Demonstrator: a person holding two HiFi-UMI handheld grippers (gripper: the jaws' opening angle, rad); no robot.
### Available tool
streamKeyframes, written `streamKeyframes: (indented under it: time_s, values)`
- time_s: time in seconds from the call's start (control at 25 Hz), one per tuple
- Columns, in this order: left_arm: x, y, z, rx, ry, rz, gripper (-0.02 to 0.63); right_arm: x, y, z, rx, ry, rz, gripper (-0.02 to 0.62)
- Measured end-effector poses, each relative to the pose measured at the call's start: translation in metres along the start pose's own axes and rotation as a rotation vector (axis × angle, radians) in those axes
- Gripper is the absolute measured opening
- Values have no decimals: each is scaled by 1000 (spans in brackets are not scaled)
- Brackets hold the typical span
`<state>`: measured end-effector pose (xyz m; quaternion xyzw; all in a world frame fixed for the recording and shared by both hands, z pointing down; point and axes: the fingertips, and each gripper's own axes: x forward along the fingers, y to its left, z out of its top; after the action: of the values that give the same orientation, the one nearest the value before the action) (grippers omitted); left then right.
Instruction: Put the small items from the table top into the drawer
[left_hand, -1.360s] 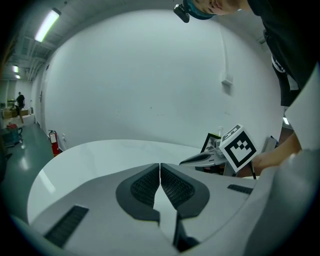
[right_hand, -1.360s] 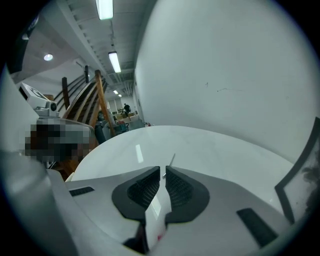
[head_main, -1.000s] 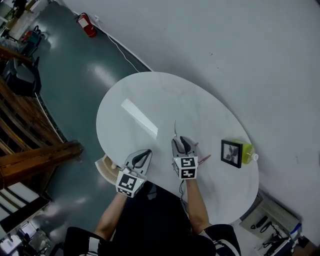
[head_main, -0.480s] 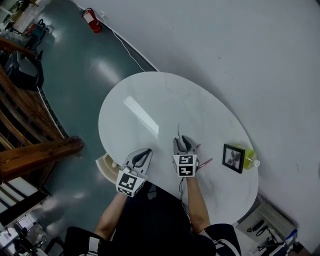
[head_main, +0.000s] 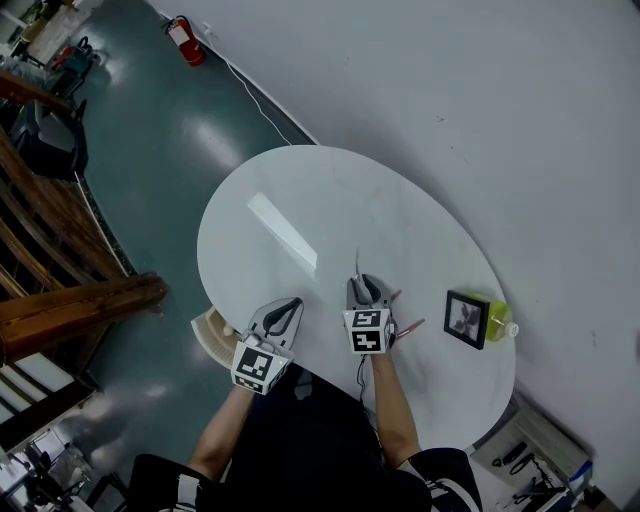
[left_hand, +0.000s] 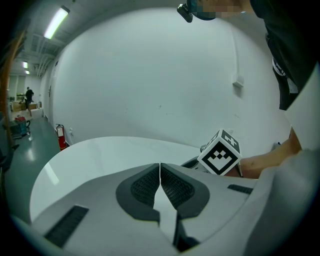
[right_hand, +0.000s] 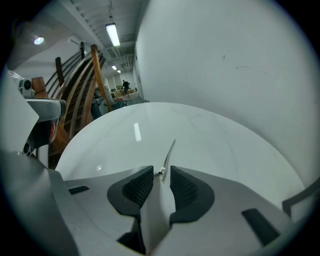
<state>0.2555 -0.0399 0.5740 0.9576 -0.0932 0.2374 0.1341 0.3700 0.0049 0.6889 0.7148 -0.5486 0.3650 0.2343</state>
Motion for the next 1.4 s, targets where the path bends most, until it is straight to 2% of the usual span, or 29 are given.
streamKeyframes:
  time_s: [0.12,0.48,0.84,1.12,1.4]
  values:
    - [-2,1,4,-2,-3,12,21,-1,-2,-1,-8,4,-18,88]
    - [-7,-3,-1,0,-17,21,22,-2,-8,-3,7,-8,-12,78]
    - [-39,-6,13,15,-76,63,21,-42,2,34,-17,-139,-9,77]
    - [-95,-6,34,24,-148,114,21,-88,51,74,-80,-234,36,77]
    - [-158,-1,30,26,-208,174,21,-123,124,96,-143,-313,115,77]
